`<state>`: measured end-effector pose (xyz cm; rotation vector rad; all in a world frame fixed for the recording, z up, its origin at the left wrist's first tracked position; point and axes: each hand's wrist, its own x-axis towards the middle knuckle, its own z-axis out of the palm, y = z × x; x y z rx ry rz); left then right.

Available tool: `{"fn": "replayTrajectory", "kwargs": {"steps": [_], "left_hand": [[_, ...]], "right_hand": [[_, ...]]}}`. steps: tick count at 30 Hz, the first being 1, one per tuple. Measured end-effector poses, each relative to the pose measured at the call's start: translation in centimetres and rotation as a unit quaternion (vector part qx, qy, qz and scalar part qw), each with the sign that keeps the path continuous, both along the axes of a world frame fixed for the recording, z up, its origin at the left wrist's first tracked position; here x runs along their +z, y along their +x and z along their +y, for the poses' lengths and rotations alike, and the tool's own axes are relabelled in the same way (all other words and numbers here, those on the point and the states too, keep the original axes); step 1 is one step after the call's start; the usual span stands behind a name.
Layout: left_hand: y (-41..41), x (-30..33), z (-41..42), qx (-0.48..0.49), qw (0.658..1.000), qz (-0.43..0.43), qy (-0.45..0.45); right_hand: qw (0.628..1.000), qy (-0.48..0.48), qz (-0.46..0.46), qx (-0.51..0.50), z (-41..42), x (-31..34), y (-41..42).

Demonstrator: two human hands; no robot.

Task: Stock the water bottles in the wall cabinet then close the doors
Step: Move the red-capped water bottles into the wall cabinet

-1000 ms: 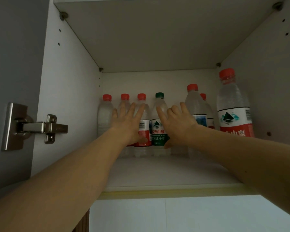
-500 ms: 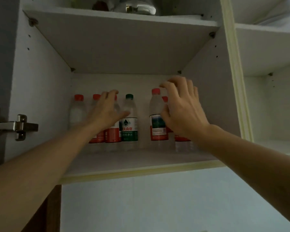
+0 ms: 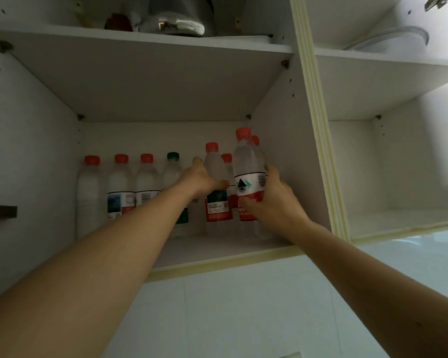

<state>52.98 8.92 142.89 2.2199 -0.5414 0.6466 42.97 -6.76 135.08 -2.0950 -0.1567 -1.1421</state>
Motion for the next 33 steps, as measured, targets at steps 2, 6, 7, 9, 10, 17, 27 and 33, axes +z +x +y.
{"fn": "replayTrajectory", "kwargs": {"steps": [2,6,7,9,10,17,27,33], "left_hand": [[0.5,0.1,-0.1,-0.017,1.0,0.01,-0.012],[1.7,0.2,0.0,-0.06,0.998,-0.024,0.013],[2.0,0.1,0.2,-0.067,0.997,-0.038,0.029],[2.5,0.2,0.7,-0.087,0.994,-0.049,0.045],[2.6,0.4,1.0,-0.093,0.993,-0.047,0.05],[3.4,0.9,2.9,0.011,0.988,-0.064,0.139],[4.6,0.5,3.7,0.159,0.884,-0.201,0.392],[5.3,-0.6,5.0,0.199,0.855,-0.266,0.399]], "right_hand": [[1.0,-0.014,0.008,-0.01,-0.1,0.3,-0.4],[0.999,-0.032,0.008,-0.017,-0.9,0.7,-1.2],[0.999,-0.031,0.007,-0.015,-1.1,0.6,-1.3],[0.999,-0.029,0.007,-0.013,-1.3,0.2,-1.3],[0.999,-0.033,0.005,-0.017,-1.3,0.0,-1.3],[0.981,-0.069,-0.069,-0.165,-0.9,-2.1,-1.0],[0.977,-0.072,-0.083,-0.184,-0.9,-2.3,-1.1],[0.979,-0.067,-0.079,-0.175,-1.1,-2.4,-1.2]]}}
